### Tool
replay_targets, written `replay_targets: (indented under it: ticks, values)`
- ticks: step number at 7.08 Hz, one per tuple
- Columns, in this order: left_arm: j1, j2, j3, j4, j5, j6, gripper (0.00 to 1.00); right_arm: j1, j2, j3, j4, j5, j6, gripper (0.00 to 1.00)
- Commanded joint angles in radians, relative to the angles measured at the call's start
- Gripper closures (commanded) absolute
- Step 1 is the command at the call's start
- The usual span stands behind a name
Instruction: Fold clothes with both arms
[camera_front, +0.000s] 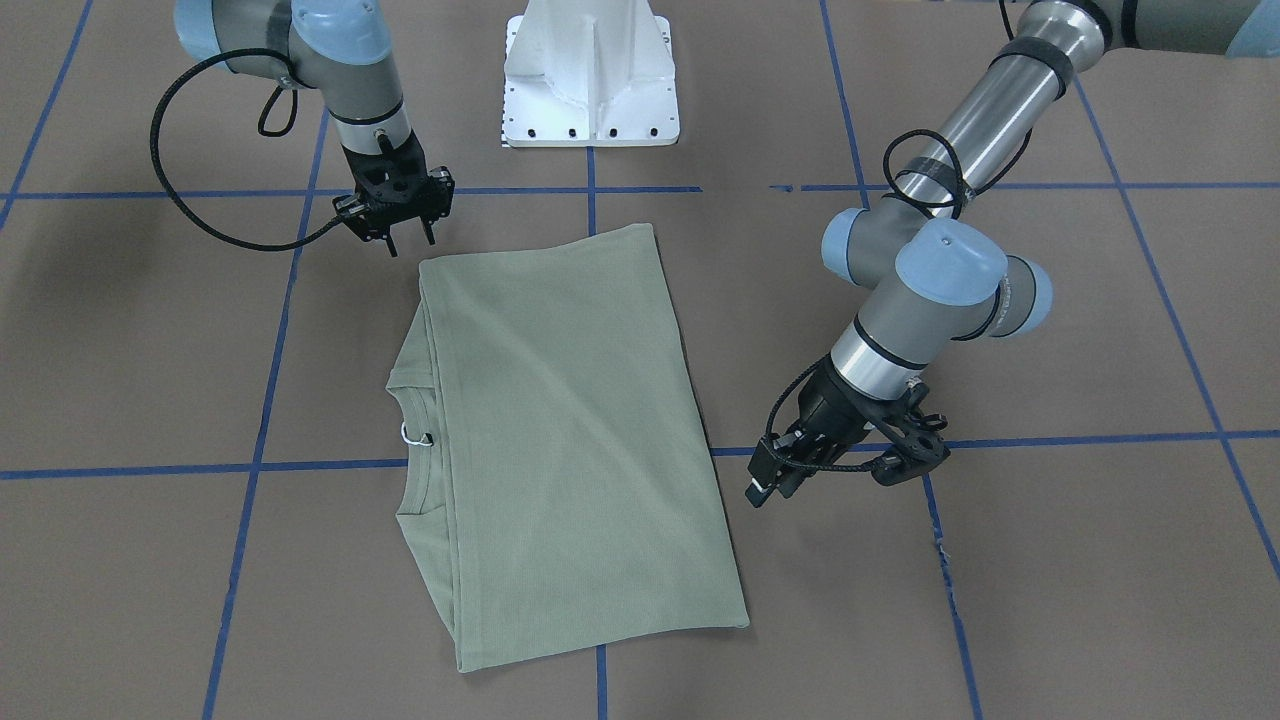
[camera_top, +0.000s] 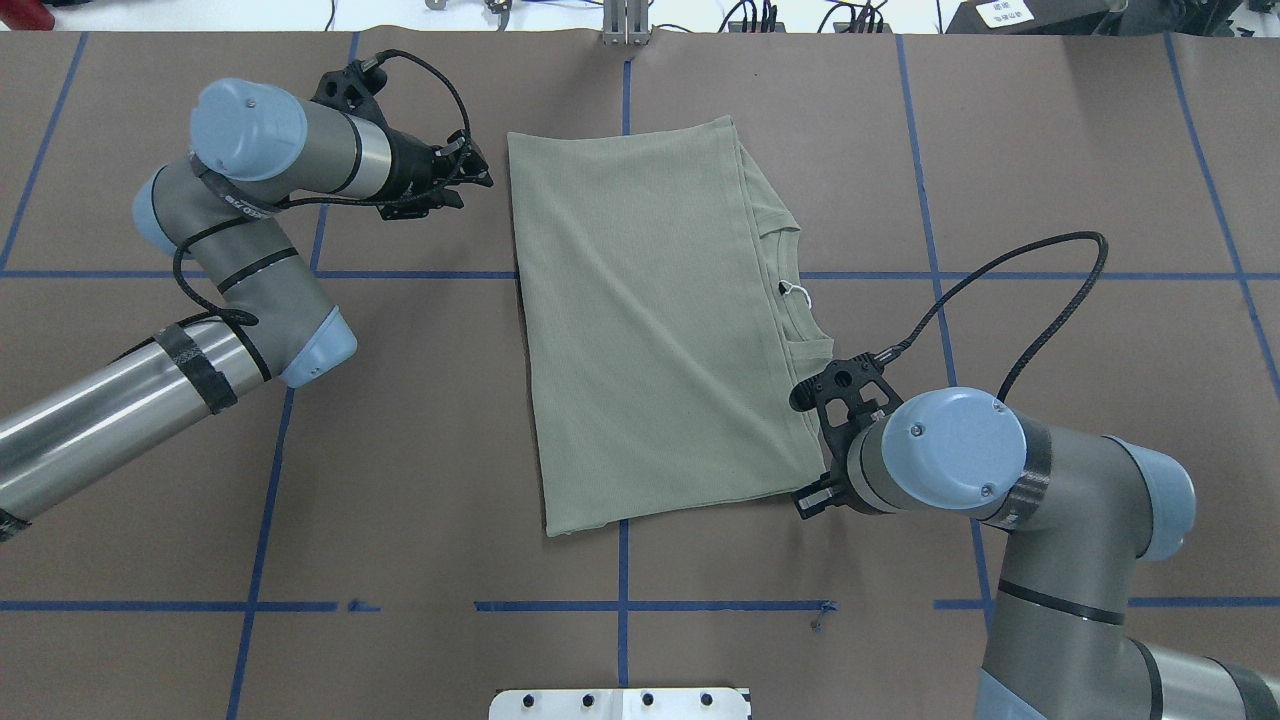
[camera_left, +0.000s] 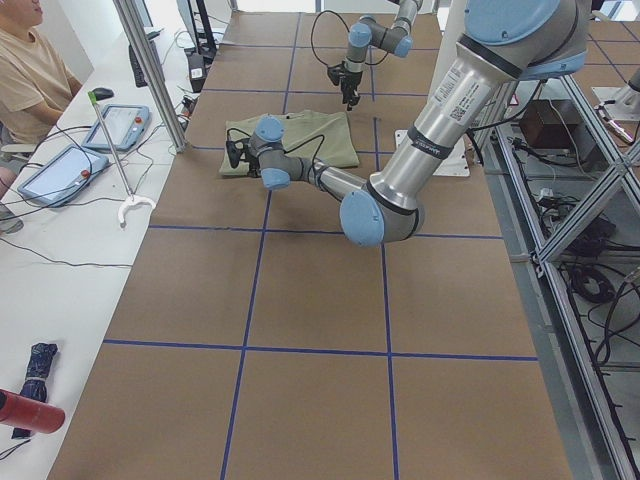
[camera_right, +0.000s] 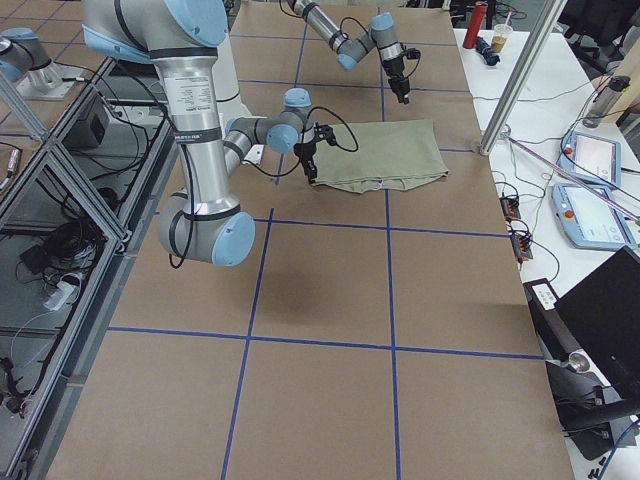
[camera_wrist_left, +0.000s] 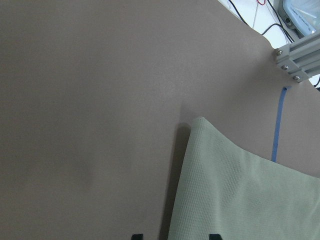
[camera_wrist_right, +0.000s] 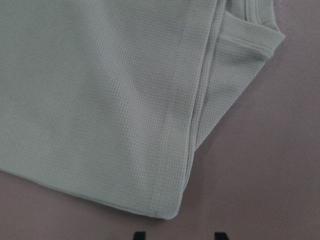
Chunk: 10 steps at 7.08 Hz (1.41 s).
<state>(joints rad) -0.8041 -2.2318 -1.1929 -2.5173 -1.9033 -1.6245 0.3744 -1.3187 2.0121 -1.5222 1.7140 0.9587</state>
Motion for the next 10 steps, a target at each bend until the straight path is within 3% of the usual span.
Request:
replay_targets:
  ticks: [1, 2, 4, 7, 10]
  values:
    - [0.0, 0.0, -0.001, 0.0, 0.0, 0.0, 0.46, -0.002, 0.036, 0.004, 0.004, -0.004, 0.503, 0.25]
    - [0.005, 0.001, 0.001, 0.0, 0.0, 0.0, 0.46, -0.002, 0.05, -0.001, 0.004, -0.007, 0.716, 0.25]
    - [0.005, 0.001, 0.001, 0.0, 0.0, 0.0, 0.46, -0.002, 0.05, -0.022, 0.004, -0.017, 0.921, 0.19]
    - [0.009, 0.001, 0.003, 0.0, -0.002, 0.002, 0.46, 0.032, 0.068, -0.105, 0.106, -0.014, 0.94, 0.2]
    - [0.013, 0.001, 0.001, 0.0, 0.0, 0.002, 0.46, 0.037, 0.068, -0.13, 0.109, -0.014, 0.972, 0.19]
